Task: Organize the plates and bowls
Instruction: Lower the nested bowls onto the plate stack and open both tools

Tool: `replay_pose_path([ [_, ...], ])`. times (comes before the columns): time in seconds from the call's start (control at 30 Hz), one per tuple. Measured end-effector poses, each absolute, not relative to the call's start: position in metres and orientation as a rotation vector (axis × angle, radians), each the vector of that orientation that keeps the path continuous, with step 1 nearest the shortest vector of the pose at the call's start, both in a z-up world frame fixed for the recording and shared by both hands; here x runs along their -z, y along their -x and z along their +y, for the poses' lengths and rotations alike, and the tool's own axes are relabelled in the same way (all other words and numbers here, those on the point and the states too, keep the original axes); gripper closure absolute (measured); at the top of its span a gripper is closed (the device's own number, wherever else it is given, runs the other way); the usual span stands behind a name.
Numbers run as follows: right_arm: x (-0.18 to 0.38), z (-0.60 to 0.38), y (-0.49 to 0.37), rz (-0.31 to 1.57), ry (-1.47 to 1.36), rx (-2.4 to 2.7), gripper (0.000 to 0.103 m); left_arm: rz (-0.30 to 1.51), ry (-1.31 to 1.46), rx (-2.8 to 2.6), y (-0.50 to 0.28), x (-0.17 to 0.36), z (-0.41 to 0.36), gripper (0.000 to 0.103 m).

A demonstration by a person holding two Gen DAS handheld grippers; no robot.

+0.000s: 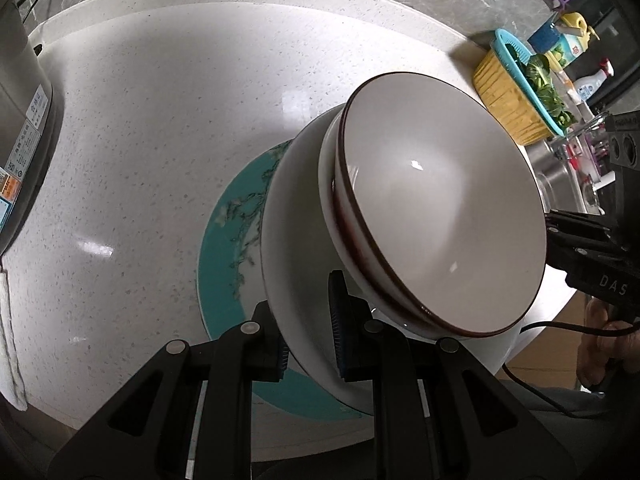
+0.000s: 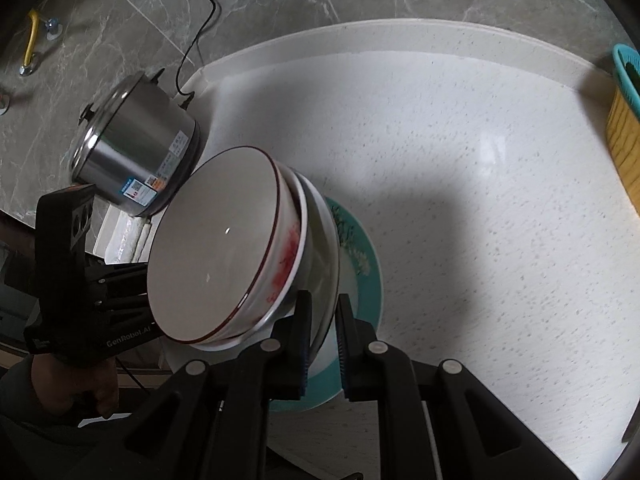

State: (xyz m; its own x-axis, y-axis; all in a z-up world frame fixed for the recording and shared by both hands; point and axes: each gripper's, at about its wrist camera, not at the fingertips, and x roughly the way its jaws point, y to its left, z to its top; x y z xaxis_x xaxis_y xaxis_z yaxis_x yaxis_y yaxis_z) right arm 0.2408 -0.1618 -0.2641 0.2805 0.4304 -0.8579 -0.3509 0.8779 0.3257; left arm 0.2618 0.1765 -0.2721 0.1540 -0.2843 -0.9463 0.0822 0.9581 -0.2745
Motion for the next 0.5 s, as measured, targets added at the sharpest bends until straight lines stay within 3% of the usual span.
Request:
replay_pose_path([
  [0.5, 0.293, -0.148, -0.235, 1.204, -0.076, -0.493, 0.089, 1.422, 0.145, 0.281, -0.264, 0.304, 0.182, 0.089],
])
